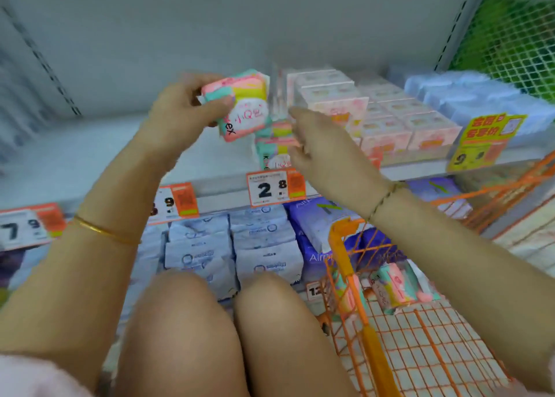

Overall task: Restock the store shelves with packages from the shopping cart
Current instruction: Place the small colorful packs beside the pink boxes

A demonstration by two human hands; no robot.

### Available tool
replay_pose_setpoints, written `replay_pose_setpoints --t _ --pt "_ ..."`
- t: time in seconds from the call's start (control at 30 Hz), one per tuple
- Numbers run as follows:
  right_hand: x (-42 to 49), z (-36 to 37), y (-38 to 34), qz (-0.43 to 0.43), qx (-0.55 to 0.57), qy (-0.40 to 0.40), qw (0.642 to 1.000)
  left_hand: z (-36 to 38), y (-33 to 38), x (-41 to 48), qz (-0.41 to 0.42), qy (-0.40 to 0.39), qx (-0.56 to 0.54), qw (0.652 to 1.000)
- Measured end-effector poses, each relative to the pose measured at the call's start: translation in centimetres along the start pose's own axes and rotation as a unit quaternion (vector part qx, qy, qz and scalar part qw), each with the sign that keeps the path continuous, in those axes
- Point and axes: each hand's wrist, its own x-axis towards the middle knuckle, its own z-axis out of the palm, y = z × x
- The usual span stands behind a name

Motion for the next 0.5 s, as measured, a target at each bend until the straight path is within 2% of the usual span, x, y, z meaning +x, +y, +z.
replay_pose_setpoints --t 0.07,0.13,0.3,0.5 --pt "1.2 2.2 0.3 -0.010 -0.095 -0.047 0.994 -0.2 -1.7 2.7 -0.014 0.075 0.011 0.997" --pt "2.1 4.0 0.4 -0.008 -0.171 -0.049 0.984 0.8 -2.9 5.1 -0.015 0.095 0.033 0.995" --pt "3.4 6.4 0.5 -0.004 -0.231 0.037 0.972 4.5 -4.2 9.4 0.002 0.028 0.116 0.993" --pt "3.6 6.4 0.6 0.001 -0.222 0.021 0.975 6.5 -5.8 9.6 -0.050 -0.094 0.092 0.990"
